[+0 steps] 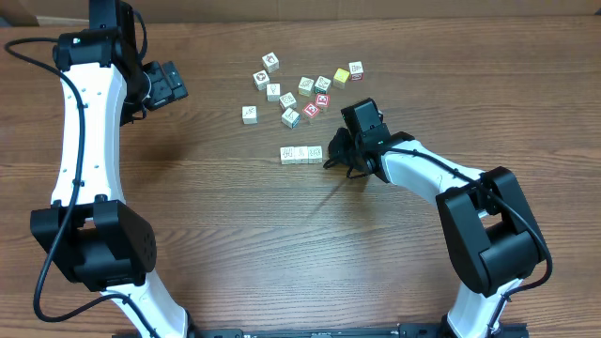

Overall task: Form a horizontal line
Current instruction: 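Open and lift the right gripper, swing it back over the cluster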

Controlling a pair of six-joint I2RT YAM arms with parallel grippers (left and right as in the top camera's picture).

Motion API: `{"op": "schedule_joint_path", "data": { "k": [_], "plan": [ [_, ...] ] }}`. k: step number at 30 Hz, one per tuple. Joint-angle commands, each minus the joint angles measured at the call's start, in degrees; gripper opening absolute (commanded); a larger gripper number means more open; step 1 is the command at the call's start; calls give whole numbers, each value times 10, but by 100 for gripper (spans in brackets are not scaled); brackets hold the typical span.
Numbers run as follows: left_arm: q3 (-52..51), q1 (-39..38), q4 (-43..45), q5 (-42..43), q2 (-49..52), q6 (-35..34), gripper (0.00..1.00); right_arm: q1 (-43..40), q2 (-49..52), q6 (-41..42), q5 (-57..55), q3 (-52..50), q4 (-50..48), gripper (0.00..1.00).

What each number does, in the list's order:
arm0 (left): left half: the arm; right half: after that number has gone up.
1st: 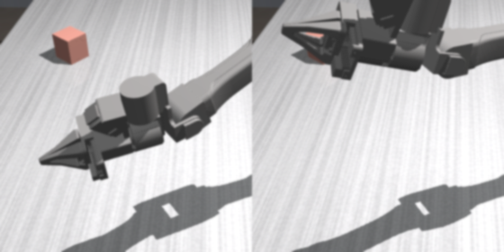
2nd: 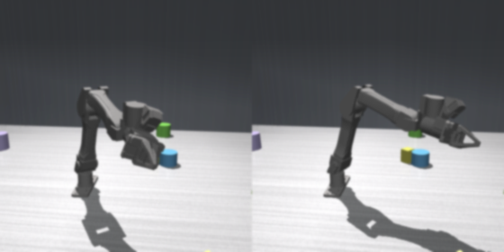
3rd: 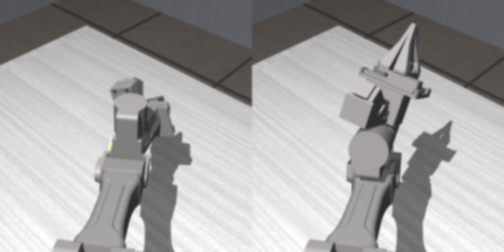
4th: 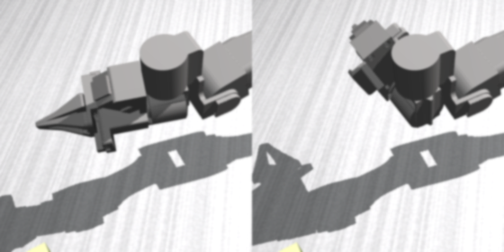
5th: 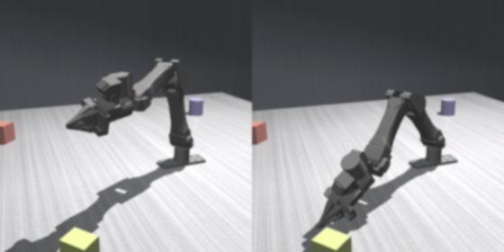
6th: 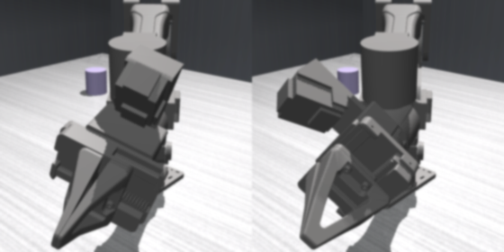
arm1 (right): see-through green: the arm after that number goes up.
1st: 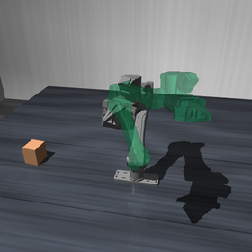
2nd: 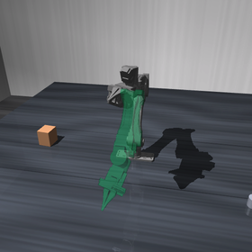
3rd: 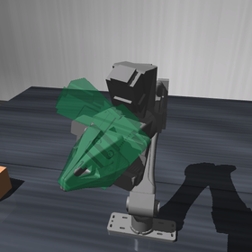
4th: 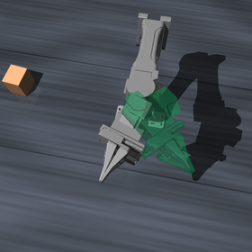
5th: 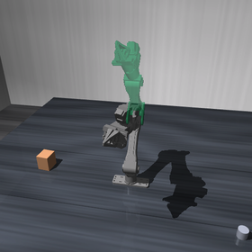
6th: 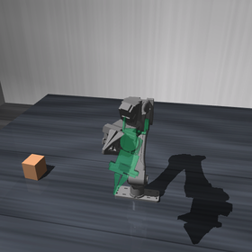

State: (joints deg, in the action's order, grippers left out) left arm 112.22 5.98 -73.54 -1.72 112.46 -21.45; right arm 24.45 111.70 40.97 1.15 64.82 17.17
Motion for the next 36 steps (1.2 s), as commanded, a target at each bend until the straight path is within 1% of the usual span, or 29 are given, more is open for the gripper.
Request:
{"op": "schedule_joint_path", "data": {
  "k": [1,3,6,11,14,17,19,21,25,30,36],
  "plan": [
    [4,-8,1,2,-3,-4,100,-1,7,9,-33,-6,8,38],
    [4,-8,1,2,-3,-4,100,-3,7,5,-40,5,22,38],
    [4,-8,1,2,-3,-4,100,-9,7,6,-41,59,83,38],
    [4,-8,1,2,-3,-4,100,-16,7,6,-41,222,218,38],
    [4,-8,1,2,-3,-4,100,-16,7,6,-41,316,261,38],
    [4,-8,1,2,-3,-4,100,-13,7,6,-44,374,259,39],
    [4,-8,1,2,-3,-4,100,-8,7,10,-66,383,232,45],
    [4,-8,1,2,-3,-4,100,-1,11,10,-83,383,210,49],
    [4,-8,1,2,-3,-4,100,18,38,11,-110,383,181,61],
    [4,-8,1,2,-3,-4,100,39,86,10,-147,383,168,62],
    [4,-8,1,2,-3,-4,100,48,142,11,-153,383,169,63]
  ]
}}
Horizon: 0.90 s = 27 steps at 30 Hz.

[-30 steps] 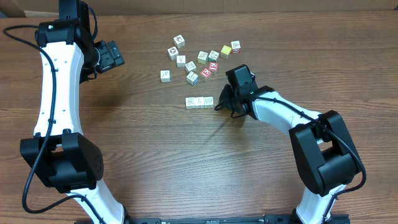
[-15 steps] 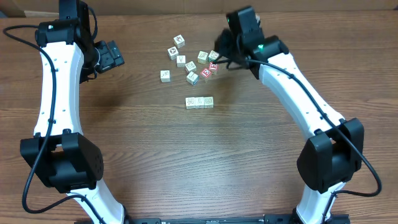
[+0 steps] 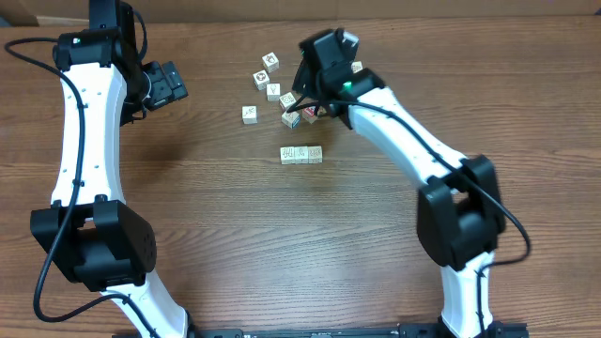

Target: Form a horizontal line

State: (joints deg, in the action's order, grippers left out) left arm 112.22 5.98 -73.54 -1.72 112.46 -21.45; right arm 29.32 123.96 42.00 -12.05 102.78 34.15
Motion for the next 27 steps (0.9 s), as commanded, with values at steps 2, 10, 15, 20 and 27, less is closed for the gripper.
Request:
{"op": "schedule_joint_path", "data": {
  "k": [2,10,15,20,27],
  "plan": [
    [4,-8,1,2,-3,-4,100,-1,36,0,-21,3,0,63],
    [4,-8,1,2,-3,-4,100,-1,75,0,-21,3,6,63],
    [4,-8,1,2,-3,-4,100,-2,80,0,-50,1,6,65],
    [4,-8,1,2,-3,-4,100,-2,80,-7,-64,1,-6,69],
    [4,-8,1,2,-3,-4,100,-6,80,-45,-64,0,-24,58]
  ]
}}
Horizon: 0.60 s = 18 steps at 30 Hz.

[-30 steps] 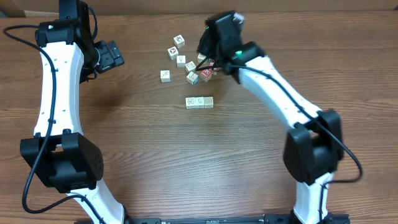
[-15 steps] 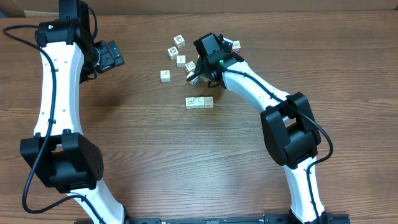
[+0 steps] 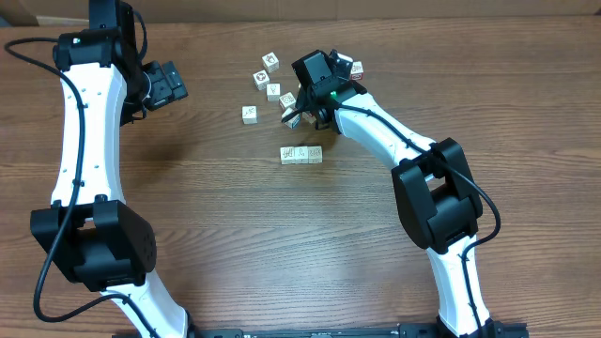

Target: Form a horizontal line

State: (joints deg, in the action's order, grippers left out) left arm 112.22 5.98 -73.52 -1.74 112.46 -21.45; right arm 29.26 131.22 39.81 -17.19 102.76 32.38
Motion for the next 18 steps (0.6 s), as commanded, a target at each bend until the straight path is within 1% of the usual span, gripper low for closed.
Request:
{"op": "schedule_joint_path", "data": {
  "k": [1,11,14,18],
  "plan": [
    [4,-8,1,3,-3,-4,100,-6,7,-28,-13,1,-9,58],
    [4,-8,1,3,-3,-4,100,-26,7,-31,-12,0,-11,57],
    [4,-8,1,3,-3,-4,100,-26,7,-55,-5,0,-17,57],
    [4,-8,1,3,-3,-4,100,-26,7,-59,-3,0,-17,57]
  ]
}}
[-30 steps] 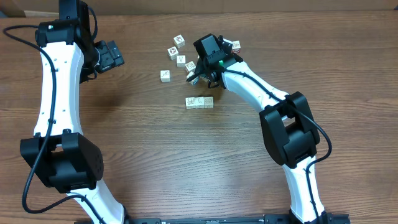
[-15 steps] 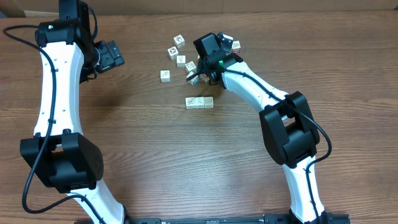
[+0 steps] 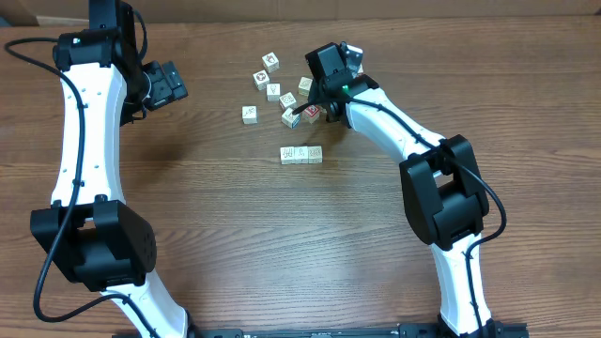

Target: Form a horizontal line

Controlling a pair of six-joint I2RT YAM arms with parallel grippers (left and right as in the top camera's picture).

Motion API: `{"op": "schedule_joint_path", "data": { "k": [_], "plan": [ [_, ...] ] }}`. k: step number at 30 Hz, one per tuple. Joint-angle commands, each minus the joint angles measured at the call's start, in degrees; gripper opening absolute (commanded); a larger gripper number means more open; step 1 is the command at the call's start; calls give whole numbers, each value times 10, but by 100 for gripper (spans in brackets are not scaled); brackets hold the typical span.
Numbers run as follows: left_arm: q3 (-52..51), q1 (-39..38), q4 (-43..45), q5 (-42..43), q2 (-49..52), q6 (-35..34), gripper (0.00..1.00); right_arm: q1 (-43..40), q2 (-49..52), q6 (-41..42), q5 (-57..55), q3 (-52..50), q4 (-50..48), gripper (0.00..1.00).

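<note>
Three pale letter blocks [image 3: 301,154] lie side by side in a short horizontal row at mid table. Behind them is a loose scatter of blocks, among them a red one [image 3: 312,111], a green-edged one [image 3: 291,116] and pale ones [image 3: 270,61] [image 3: 250,114]. My right gripper [image 3: 315,112] is down over the right side of the scatter, its dark fingers either side of the red block, apparently open. The arm hides the blocks farther right. My left gripper [image 3: 175,84] hangs open at the far left, away from all blocks.
The left arm [image 3: 89,122] stands along the table's left side. The right arm [image 3: 404,131] stretches from the front right diagonally to the scatter. A cardboard edge [image 3: 19,11] shows at the back left corner.
My right gripper has shifted a little to the right within the scatter, from beside the green-edged block to over the red block. The row and the left arm are unchanged.
My right gripper first sat open at the right end of the three-block row. It then stood over the loose scatter behind the row, then low at its left-middle, and now at the red block. The row has stayed three blocks long; the left arm never moved.
</note>
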State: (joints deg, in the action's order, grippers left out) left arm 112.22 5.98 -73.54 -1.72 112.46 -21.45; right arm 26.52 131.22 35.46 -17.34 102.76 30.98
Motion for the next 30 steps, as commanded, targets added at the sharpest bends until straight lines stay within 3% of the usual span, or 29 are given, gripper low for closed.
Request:
{"op": "schedule_joint_path", "data": {
  "k": [1,30],
  "plan": [
    [4,-8,1,2,-3,-4,100,1,7,-15,-1,0,-3,57],
    [4,-8,1,2,-3,-4,100,1,7,-15,37,-23,-23,58]
  ]
}}
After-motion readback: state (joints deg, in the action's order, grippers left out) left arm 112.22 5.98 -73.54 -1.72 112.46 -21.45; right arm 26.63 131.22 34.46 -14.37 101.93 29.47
